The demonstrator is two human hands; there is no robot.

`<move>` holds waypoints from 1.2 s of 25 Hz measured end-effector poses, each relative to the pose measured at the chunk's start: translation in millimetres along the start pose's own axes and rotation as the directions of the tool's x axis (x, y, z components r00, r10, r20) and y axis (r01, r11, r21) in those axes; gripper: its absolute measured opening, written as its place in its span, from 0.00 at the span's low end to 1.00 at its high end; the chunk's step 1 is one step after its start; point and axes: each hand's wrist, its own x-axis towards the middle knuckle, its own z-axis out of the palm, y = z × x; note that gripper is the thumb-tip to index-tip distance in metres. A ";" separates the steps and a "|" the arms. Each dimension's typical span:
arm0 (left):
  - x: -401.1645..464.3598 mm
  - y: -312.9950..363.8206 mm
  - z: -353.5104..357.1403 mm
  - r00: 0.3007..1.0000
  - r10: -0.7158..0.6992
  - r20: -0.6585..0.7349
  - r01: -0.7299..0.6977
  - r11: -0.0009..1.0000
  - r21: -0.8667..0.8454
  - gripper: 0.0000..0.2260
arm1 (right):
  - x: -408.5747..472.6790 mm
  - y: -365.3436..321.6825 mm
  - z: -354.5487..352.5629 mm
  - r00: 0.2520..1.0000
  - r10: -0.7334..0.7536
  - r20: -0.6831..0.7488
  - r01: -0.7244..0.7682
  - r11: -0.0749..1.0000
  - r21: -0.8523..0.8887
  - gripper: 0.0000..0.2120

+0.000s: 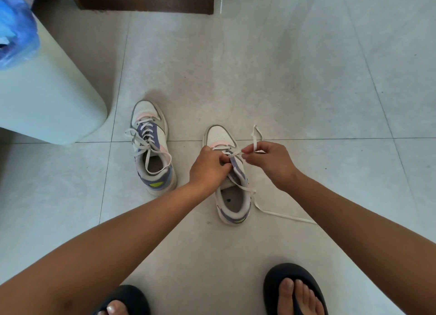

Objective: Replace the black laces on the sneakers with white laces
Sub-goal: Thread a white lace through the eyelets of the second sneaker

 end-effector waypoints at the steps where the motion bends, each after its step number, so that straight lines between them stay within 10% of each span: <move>1: 0.1 0.2 0.2 1.000 -0.002 -0.002 0.002 1.000 -0.003 0.08 | -1.9 0.0 -3.0 1.000 0.022 0.006 -0.022 0.998 0.061 0.09; 30: 3.0 -1.3 4.1 0.999 0.005 -0.035 -0.006 1.000 -0.013 0.08 | 10.0 -6.2 3.6 0.995 0.015 0.103 0.003 0.986 -0.169 0.11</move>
